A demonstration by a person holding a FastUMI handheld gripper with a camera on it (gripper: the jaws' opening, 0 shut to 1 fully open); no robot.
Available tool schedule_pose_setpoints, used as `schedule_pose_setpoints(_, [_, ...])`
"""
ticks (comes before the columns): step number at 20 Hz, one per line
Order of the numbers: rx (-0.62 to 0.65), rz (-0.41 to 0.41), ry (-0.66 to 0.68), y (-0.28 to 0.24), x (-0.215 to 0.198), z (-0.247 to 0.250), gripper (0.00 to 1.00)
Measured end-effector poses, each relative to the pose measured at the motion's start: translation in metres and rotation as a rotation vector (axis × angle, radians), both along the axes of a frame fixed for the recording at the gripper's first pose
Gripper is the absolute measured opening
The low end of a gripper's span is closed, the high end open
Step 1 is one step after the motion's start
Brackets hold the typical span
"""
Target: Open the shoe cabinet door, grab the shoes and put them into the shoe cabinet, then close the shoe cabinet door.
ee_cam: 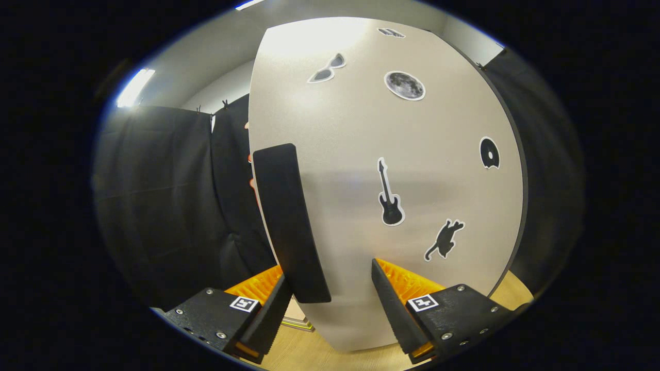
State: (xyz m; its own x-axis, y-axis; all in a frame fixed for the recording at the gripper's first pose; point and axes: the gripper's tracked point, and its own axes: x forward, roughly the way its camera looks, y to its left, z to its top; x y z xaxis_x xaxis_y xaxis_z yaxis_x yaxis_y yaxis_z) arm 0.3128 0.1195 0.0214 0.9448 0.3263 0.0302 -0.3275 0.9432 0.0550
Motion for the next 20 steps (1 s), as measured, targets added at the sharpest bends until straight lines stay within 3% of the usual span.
schedule_pose_setpoints(7, [-0.029,-0.127,-0.054,0.004,0.012,0.002,0.91])
schedule_pose_setpoints(20, [-0.042,-0.186,-0.051,0.004,0.02,0.003,0.92])
